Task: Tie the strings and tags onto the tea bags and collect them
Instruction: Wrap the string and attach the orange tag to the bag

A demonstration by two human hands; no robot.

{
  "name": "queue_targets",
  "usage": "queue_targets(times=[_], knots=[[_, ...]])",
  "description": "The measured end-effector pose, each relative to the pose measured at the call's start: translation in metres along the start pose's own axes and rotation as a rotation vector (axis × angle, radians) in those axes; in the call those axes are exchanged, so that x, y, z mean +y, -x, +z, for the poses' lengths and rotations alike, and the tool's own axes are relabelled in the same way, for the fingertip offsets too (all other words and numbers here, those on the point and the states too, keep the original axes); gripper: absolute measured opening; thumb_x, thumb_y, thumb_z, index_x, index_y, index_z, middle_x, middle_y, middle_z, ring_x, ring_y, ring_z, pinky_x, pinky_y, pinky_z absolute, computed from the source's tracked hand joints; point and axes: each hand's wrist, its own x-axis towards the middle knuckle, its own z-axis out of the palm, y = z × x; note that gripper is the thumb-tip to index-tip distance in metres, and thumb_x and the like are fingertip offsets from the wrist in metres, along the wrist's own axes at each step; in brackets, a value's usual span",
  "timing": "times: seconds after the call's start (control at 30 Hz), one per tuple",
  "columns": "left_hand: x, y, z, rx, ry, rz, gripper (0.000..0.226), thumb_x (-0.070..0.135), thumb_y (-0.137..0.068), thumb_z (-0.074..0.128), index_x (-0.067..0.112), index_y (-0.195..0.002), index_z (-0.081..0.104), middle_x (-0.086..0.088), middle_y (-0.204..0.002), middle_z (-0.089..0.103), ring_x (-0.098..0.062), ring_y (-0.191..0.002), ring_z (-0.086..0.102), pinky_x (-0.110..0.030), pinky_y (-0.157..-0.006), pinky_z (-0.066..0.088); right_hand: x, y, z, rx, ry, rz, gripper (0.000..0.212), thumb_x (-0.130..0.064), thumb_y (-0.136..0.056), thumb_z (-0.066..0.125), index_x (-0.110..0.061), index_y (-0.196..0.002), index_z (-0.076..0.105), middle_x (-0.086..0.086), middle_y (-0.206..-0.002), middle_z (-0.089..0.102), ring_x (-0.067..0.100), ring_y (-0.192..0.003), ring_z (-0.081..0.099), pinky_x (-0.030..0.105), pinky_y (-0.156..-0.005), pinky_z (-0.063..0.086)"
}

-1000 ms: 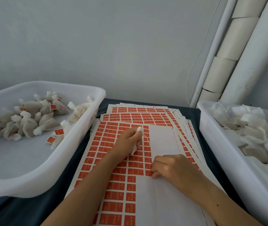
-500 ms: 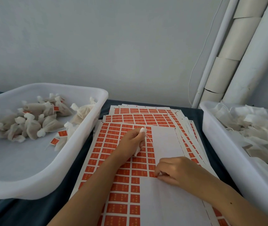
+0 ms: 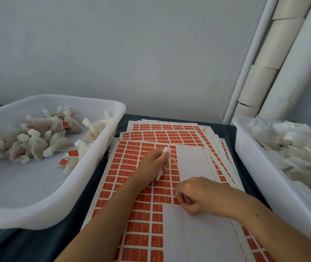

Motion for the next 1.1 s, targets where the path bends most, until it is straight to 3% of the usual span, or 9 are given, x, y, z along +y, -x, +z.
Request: queue_targets(times=[0.33,0.5,0.67,0.8,0.97,1.1], knots=[[-0.001,-0.001,0.0,-0.006,0.009,0.002,0.037,0.029,-0.1,0.039,0.018,-0.067,0.051,0.013,-0.051,0.053,0.001,-0.047,0.048,-0.007,-0.054,0.045,0.001,-0.004,0.002,-0.03,-0.045,0.037,0.004,-0.018,-0.092,0.054,-0.018,-0.094,0.051,0.001,-0.093,0.062,0.016,-0.076,0.061,0.022,-0.074,0.052],[-0.001,-0.001,-0.001,-0.004,0.011,0.007,0.037,0.03,-0.1,0.04,0.017,-0.067,0.051,0.015,-0.049,0.053,0.002,-0.046,0.049,-0.007,-0.053,0.044,0.009,-0.004,0.001,0.034,-0.203,0.056,0.009,-0.019,-0.092,0.054,-0.024,-0.09,0.048,-0.01,-0.081,0.056,0.006,-0.064,0.054,0.009,-0.063,0.046],[-0.002,-0.001,0.0,-0.01,0.02,0.012,0.037,0.029,-0.1,0.039,0.018,-0.067,0.051,0.014,-0.05,0.053,0.002,-0.046,0.048,-0.007,-0.053,0.044,0.01,-0.002,0.009,0.132,-0.377,0.077,0.017,-0.026,-0.094,0.052,-0.035,-0.084,0.041,-0.014,-0.08,0.057,0.006,-0.065,0.059,0.011,-0.063,0.052],[-0.002,-0.001,-0.001,-0.001,0.01,0.003,0.038,0.029,-0.1,0.039,0.018,-0.066,0.051,0.013,-0.05,0.053,0.002,-0.046,0.048,-0.007,-0.053,0.044,0.003,0.003,0.017,0.245,-0.51,0.122,0.009,-0.035,-0.094,0.047,-0.037,-0.09,0.04,-0.022,-0.082,0.058,-0.003,-0.072,0.062,0.011,-0.063,0.052],[-0.002,-0.002,-0.001,-0.001,-0.005,0.0,0.037,0.029,-0.1,0.039,0.018,-0.067,0.051,0.014,-0.049,0.054,0.002,-0.046,0.049,-0.006,-0.053,0.045,-0.012,-0.001,0.024,0.48,-0.557,0.317,0.019,-0.043,-0.084,0.061,-0.035,-0.082,0.044,-0.026,-0.078,0.053,-0.003,-0.064,0.059,0.005,-0.06,0.045],[-0.001,-0.001,0.0,0.002,0.002,-0.005,0.038,0.028,-0.1,0.039,0.018,-0.065,0.051,0.013,-0.05,0.053,0.001,-0.046,0.048,-0.007,-0.053,0.044,-0.021,-0.004,0.026,0.552,-0.607,0.328,0.021,-0.033,-0.082,0.068,-0.033,-0.084,0.047,-0.023,-0.079,0.055,-0.002,-0.067,0.057,0.004,-0.064,0.046]])
